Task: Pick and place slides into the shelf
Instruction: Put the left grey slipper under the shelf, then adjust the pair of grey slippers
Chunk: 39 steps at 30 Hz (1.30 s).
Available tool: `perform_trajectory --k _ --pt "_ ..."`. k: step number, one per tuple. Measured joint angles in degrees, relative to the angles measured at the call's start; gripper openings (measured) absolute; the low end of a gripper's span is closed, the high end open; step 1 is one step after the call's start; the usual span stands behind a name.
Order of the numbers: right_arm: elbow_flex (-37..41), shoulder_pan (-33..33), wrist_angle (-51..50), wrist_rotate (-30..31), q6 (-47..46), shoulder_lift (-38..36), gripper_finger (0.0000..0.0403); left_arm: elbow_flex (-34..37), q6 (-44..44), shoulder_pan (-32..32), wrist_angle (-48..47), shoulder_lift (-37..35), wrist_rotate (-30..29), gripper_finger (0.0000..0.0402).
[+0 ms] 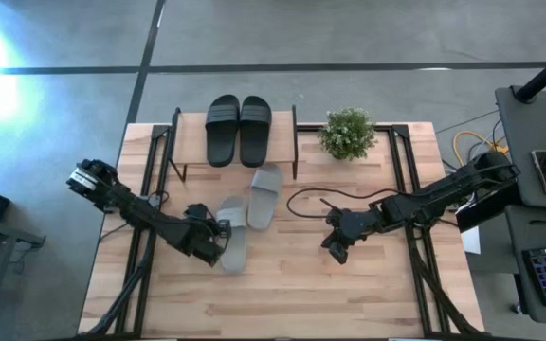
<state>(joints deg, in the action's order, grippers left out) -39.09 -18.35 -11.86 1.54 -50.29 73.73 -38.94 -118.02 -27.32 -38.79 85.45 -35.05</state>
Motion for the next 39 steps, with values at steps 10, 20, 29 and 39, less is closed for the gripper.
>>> perform_trajectory --k 10,20,29,39 --pt "0.00 0.00 -1.51 -0.04 -2.52 0.00 0.0048 -1.47 8.42 -0.86 -7.78 -10.29 4.98 0.0000" --pt "0.00 2.56 13.73 -15.76 0.83 4.24 0.0013 -3.01 36.30 -7.42 24.94 -23.21 5.13 0.0000" --pt "-7.50 9.55 27.86 -21.89 1.10 24.16 0.0009 -0.84 43.43 -12.45 31.68 -19.59 10.26 0.0000" --pt "-33.94 12.33 7.66 -4.69 20.40 36.02 0.0008 -0.46 39.06 -18.87 33.05 -7.87 15.21 0.0000"
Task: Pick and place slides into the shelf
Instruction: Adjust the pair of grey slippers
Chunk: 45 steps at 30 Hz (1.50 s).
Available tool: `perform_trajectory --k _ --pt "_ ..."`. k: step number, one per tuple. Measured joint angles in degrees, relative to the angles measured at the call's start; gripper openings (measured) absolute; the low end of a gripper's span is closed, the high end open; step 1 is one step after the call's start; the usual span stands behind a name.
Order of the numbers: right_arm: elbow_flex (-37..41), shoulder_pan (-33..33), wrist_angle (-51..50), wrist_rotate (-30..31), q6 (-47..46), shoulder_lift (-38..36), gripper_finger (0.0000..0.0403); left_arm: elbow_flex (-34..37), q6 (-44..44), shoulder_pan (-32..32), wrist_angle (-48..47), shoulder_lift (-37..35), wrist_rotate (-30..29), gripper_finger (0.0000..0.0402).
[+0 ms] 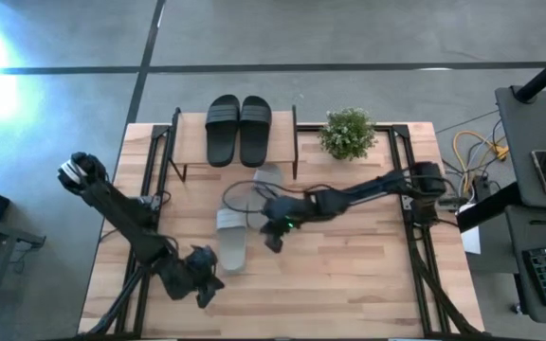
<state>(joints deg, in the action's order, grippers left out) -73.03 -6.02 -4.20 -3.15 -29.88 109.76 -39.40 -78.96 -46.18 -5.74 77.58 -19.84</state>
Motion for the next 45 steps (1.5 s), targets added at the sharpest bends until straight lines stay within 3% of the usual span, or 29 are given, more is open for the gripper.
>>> perform_trajectory --k 4,12,21,25,37,45 --pt "-5.68 3.17 -7.30 0.77 1.45 5.09 0.0008 0.20 -1.71 -2.00 1.65 4.30 -0.32 0.0000" --pt "-9.17 4.91 -9.35 0.21 1.70 11.45 0.0008 0.50 -1.69 -2.61 7.29 10.40 -3.16 0.0000" --pt "-9.51 2.87 -13.80 0.41 3.12 11.38 0.0008 2.99 -1.75 -2.00 7.74 11.12 -10.33 0.0000" --pt "-9.75 1.32 -15.33 0.47 3.55 11.27 0.0008 3.93 -1.75 -0.92 7.83 10.71 -10.68 0.0000" --pt "-9.48 1.25 -12.87 5.37 6.58 1.63 0.0008 1.47 -3.27 -0.60 11.40 10.47 -10.48 0.0000" --pt "-8.80 0.12 -26.18 10.23 7.88 -6.94 0.0008 -0.42 -1.66 -0.69 11.00 11.53 -10.46 0.0000"
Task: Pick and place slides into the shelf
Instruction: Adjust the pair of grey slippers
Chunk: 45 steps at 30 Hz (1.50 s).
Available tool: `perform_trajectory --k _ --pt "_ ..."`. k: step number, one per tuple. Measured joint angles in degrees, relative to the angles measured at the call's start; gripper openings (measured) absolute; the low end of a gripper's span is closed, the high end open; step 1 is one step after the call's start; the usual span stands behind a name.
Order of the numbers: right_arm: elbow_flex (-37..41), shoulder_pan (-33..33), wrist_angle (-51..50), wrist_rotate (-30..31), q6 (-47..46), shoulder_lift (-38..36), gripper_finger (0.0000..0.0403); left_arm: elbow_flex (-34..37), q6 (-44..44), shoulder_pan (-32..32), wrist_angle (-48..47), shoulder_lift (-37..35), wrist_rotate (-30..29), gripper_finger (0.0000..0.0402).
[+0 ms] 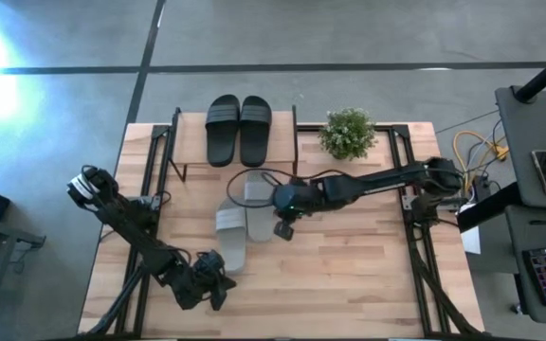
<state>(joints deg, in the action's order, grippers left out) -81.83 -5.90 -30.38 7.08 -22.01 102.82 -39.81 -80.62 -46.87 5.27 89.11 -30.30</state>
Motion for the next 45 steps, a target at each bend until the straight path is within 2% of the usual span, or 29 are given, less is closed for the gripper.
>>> perform_trajectory --k 4,8,15,23,31,36,40,45 --pt "2.48 -1.99 -5.71 2.01 -2.75 -3.34 0.0008 0.09 -5.74 0.02 -1.27 1.81 0.61 0.0000" --pt "7.25 -3.45 -5.52 1.95 -7.77 -5.39 0.0008 0.10 -8.59 0.02 -0.75 2.92 5.80 0.0000" --pt "14.50 -5.64 -0.93 1.97 -14.09 -7.08 0.0008 0.11 -15.00 1.36 -4.54 3.62 2.50 0.0000" --pt "19.14 -6.72 6.43 1.99 -17.25 -7.19 0.0008 0.78 -14.45 5.64 -8.48 3.50 2.60 0.0000" --pt "19.82 -6.61 8.25 2.05 -18.02 -7.19 0.0008 0.90 -5.00 11.99 -9.86 3.33 2.84 0.0000" --pt "19.53 -6.63 8.48 2.05 -18.02 -7.19 0.0008 0.90 -4.00 15.20 -12.61 3.24 3.24 0.0000" --pt "19.73 -6.61 8.31 1.80 -18.00 -7.19 0.0008 0.88 -3.93 15.69 -15.03 1.82 5.64 0.0000" --pt "19.81 -6.58 8.67 -2.02 -17.85 -7.19 0.0008 -1.10 -4.50 14.08 -20.03 -1.89 7.11 0.0000"
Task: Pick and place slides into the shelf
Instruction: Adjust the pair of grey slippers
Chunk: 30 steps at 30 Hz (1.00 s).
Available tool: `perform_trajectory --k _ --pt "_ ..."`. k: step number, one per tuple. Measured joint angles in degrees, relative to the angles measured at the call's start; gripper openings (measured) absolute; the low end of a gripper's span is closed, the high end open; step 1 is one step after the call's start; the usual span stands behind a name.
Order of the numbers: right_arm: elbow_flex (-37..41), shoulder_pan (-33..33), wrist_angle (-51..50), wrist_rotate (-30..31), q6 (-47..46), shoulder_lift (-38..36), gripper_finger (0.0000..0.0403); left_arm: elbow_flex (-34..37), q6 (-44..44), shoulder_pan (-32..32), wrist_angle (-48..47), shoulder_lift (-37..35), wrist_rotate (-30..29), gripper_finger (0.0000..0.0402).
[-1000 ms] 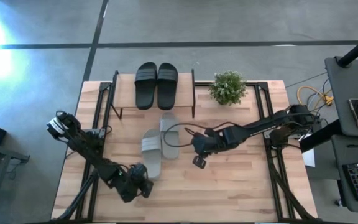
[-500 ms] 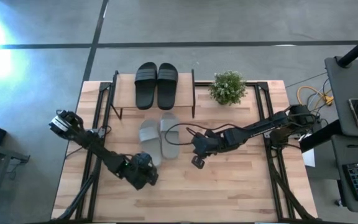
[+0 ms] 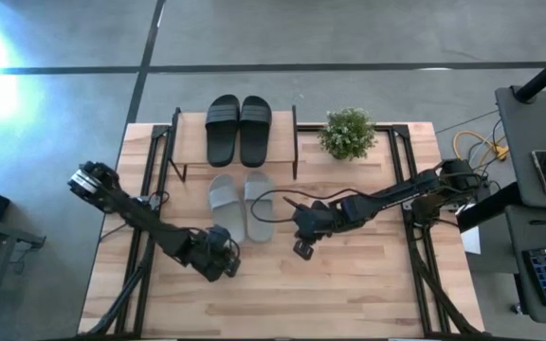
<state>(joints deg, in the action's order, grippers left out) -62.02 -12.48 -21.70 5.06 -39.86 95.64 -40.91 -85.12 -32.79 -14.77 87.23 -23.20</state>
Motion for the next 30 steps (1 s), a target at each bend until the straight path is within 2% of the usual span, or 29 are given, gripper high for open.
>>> perform_trajectory --k 3,6,9,11,16,26,30 --pt "0.00 0.01 0.59 -0.57 0.24 0.00 0.0008 -3.19 -0.56 -1.26 -6.27 -2.13 -0.10 0.0000" --pt "0.02 0.39 1.32 -1.06 0.94 0.00 0.0008 -5.78 -7.57 -3.16 -17.71 -3.11 -0.25 0.0000" --pt "0.15 0.95 1.33 -1.94 1.12 0.00 0.0008 -5.83 -25.63 -6.05 -29.47 -4.11 -0.19 0.0000" --pt "0.31 1.12 1.24 -2.00 1.39 0.01 0.0008 -4.11 -37.06 -8.25 -32.78 -5.25 -1.75 0.0000" --pt "0.44 1.21 1.38 -2.03 2.84 0.02 0.0008 -0.86 -37.64 -7.46 -30.75 -9.44 -5.91 0.0000" --pt "0.46 3.48 1.45 -2.27 -2.84 0.04 0.0008 9.04 -38.49 3.80 -32.11 -18.54 -8.66 0.0000" --pt "0.46 3.51 1.43 -2.27 -3.16 0.04 0.0008 12.93 -38.59 6.19 -31.06 -21.21 -8.85 0.0000"
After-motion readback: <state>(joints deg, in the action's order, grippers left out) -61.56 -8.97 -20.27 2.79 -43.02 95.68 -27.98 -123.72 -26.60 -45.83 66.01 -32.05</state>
